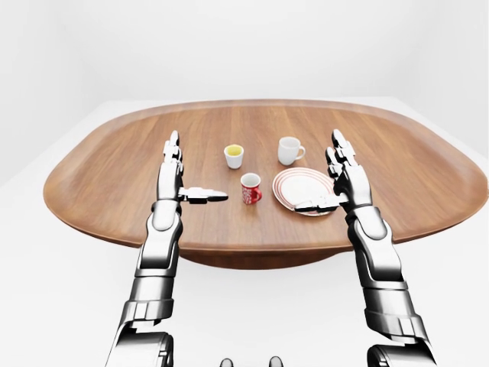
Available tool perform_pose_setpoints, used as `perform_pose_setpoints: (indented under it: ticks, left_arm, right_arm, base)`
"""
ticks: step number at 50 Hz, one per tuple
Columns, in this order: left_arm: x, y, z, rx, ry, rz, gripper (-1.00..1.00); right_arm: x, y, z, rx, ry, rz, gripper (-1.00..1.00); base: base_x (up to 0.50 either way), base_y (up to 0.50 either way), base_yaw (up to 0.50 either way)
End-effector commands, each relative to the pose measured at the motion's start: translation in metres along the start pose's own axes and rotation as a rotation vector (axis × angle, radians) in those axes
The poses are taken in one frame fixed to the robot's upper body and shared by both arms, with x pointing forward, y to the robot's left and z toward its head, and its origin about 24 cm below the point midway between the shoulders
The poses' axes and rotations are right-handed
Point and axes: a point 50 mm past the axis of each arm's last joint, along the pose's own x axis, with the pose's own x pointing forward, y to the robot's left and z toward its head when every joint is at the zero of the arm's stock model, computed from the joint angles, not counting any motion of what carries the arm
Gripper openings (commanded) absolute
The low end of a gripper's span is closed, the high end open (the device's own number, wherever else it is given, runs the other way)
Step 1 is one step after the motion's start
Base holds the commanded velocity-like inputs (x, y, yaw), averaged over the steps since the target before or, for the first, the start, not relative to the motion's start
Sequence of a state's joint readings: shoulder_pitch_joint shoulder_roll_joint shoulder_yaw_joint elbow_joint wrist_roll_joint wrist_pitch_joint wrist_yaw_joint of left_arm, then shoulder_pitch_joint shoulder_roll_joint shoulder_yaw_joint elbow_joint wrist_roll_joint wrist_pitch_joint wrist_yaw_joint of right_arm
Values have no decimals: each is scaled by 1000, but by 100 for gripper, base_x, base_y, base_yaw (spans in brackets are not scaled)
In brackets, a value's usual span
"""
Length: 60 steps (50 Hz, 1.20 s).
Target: Pick up the red mug and put it on the plate
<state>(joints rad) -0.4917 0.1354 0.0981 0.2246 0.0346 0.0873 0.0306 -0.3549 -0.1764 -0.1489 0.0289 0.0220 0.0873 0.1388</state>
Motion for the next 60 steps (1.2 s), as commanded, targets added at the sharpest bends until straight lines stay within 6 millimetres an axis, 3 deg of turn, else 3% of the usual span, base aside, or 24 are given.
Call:
perform_pose_setpoints:
  ticks: [1, 60]
  left_arm:
    - [-1, -1, 0, 0, -1, -1, 100]
    - [-3, 0, 3, 2, -17, -3, 100]
  right_arm:
    - [0, 0, 1, -6, -3, 3, 100]
    - [-1, 3, 0, -12, 2, 16, 100]
  base:
    - [20, 0, 0]
    - [20, 0, 0]
